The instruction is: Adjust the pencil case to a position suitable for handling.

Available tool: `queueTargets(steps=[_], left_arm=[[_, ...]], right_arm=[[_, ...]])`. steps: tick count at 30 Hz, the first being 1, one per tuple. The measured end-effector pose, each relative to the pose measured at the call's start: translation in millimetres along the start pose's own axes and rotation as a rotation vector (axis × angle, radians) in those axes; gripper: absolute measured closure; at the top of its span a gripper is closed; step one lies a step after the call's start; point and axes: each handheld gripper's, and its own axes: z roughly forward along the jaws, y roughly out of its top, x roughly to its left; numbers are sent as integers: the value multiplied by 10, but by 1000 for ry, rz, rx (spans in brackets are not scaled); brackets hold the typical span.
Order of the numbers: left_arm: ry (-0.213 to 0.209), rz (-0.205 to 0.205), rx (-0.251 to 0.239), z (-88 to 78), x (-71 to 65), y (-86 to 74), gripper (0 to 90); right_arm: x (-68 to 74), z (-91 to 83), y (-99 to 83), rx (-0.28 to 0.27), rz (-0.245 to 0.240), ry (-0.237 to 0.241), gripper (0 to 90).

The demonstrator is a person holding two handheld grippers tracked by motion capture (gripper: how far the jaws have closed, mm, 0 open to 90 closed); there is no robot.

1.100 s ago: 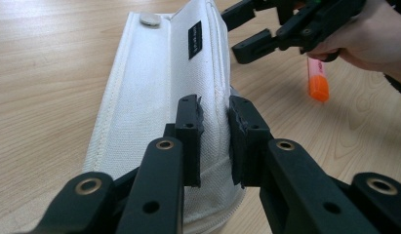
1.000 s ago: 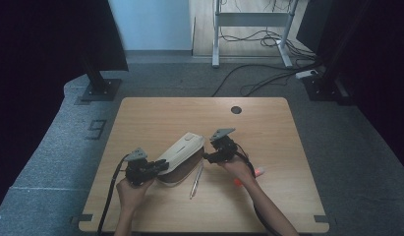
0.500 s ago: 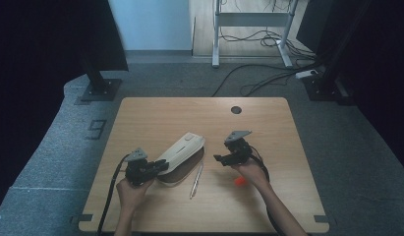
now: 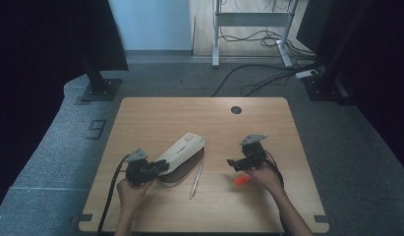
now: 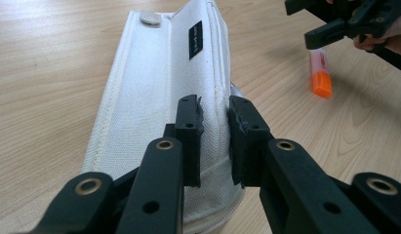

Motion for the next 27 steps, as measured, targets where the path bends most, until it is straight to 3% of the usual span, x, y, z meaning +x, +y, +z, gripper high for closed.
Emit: queueTargets(steps=[17,27], left_arm=[[-3,-2,-5,-8,9,1,759],[-5,-2,-5,-5,8,0,759]], right_arm=[[-44,-233,-395,27,3,-16,7],[-160,-314,-584,22,49,-23,18]])
